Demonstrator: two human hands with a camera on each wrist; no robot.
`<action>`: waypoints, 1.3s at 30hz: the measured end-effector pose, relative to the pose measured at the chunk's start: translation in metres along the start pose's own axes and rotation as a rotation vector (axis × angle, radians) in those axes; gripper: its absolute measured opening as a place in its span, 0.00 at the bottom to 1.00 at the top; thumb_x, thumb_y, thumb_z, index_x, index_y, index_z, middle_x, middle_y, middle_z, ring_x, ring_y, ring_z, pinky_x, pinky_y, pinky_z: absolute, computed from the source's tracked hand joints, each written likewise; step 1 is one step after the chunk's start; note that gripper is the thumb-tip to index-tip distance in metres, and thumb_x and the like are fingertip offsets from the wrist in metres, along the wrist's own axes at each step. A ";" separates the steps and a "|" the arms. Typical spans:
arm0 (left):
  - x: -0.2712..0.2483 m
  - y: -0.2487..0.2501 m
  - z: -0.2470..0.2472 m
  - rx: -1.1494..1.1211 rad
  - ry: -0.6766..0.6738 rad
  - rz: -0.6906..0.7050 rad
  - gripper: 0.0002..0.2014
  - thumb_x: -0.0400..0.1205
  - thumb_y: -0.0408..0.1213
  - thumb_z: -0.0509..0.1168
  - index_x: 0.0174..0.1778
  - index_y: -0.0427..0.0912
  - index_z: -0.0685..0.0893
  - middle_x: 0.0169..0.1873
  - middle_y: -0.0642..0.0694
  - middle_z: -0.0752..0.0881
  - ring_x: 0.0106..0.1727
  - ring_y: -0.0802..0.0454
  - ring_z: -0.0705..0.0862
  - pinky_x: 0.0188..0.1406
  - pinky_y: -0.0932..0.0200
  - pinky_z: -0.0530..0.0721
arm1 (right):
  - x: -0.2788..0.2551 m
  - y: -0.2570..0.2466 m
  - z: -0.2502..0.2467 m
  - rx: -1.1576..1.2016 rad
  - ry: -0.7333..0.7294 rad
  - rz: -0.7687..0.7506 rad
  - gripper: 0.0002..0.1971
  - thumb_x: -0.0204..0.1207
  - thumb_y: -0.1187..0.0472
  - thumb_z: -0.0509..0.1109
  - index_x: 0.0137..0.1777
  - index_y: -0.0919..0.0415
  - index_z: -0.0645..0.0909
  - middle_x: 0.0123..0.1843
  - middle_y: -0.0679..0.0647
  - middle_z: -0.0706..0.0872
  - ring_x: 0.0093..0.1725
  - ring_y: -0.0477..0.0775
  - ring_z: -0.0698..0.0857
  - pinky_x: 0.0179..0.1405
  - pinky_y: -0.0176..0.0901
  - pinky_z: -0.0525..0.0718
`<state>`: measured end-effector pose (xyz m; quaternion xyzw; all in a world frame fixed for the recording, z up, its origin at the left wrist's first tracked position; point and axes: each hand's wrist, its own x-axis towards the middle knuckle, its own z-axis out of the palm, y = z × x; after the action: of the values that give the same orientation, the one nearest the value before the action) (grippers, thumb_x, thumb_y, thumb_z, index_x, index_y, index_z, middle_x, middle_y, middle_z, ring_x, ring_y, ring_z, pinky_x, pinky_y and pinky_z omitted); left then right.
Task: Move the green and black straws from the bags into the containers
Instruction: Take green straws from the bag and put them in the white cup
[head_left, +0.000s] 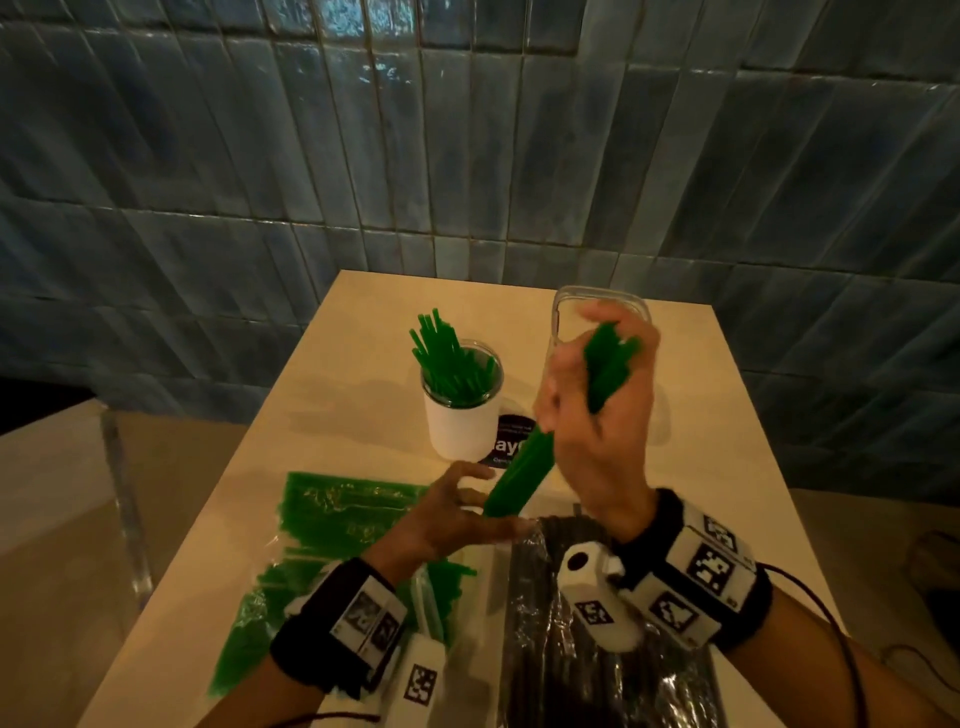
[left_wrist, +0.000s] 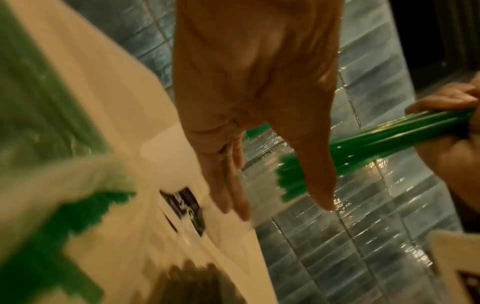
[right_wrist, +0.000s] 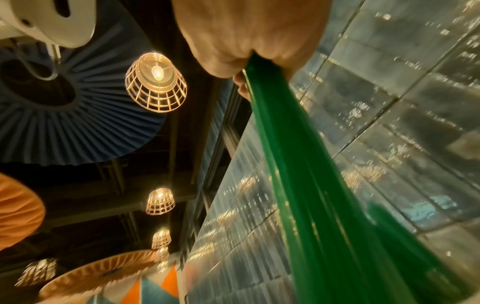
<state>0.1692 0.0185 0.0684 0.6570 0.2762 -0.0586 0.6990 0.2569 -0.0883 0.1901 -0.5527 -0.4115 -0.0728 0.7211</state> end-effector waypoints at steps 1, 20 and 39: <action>0.002 0.001 -0.006 0.036 -0.001 0.017 0.47 0.48 0.46 0.84 0.62 0.51 0.69 0.56 0.42 0.81 0.51 0.47 0.86 0.51 0.51 0.87 | 0.009 0.002 -0.005 0.020 0.057 -0.002 0.11 0.80 0.59 0.60 0.58 0.44 0.67 0.33 0.44 0.74 0.25 0.43 0.74 0.24 0.34 0.75; 0.068 0.045 -0.048 0.338 0.581 0.403 0.41 0.65 0.43 0.80 0.71 0.45 0.66 0.61 0.41 0.83 0.52 0.55 0.81 0.41 0.76 0.76 | 0.083 0.032 0.011 -0.045 0.213 -0.214 0.08 0.82 0.64 0.57 0.55 0.51 0.65 0.32 0.42 0.75 0.25 0.45 0.76 0.27 0.42 0.80; 0.073 0.039 -0.040 0.507 0.403 0.477 0.46 0.60 0.45 0.83 0.71 0.42 0.68 0.61 0.51 0.80 0.57 0.60 0.77 0.46 0.84 0.70 | 0.097 0.022 -0.001 0.033 0.361 -0.209 0.09 0.84 0.70 0.54 0.56 0.55 0.63 0.32 0.51 0.71 0.23 0.43 0.74 0.24 0.37 0.76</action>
<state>0.2351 0.0825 0.0697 0.8525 0.2246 0.1692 0.4407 0.3327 -0.0468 0.2389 -0.4729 -0.3318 -0.2385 0.7806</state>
